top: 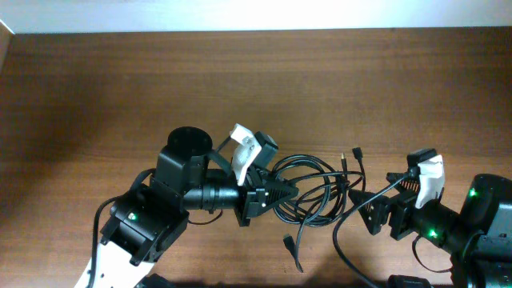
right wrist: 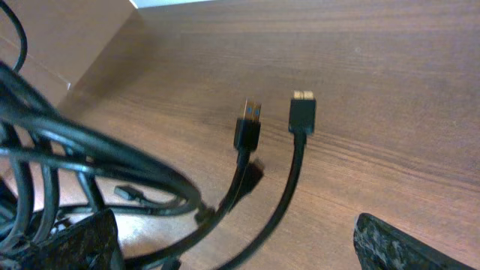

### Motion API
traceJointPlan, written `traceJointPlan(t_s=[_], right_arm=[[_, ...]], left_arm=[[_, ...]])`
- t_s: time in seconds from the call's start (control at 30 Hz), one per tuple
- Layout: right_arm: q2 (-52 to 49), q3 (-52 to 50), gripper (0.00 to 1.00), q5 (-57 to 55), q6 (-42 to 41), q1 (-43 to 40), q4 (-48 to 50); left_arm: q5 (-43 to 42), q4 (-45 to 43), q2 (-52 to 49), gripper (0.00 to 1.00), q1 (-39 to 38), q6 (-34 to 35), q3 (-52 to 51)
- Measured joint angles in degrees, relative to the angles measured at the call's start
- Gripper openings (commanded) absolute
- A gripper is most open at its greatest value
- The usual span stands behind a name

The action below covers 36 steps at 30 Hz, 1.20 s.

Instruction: Untangle cables

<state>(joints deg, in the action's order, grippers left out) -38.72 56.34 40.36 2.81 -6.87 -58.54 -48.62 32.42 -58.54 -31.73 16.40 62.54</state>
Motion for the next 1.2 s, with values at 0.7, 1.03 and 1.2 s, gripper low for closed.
traceJointPlan(t_s=[0.7,1.03,1.2], right_arm=[[0.2,0.0,0.38,-19.2,-2.8,0.0,2.1],[-8.2,0.0,0.49,-45.3,-10.5,0.1,2.0],[-13.6,0.0,0.73,-47.2,-13.1,0.1,0.7]], left_arm=[[-0.8,-4.3,-0.7,0.00,-11.1,1.2,0.0],[-3.9,-4.3,-0.9,0.00,-12.0,1.4,0.0],[-3.8,-4.3,3.2,0.00,-12.0,0.8,0.0]])
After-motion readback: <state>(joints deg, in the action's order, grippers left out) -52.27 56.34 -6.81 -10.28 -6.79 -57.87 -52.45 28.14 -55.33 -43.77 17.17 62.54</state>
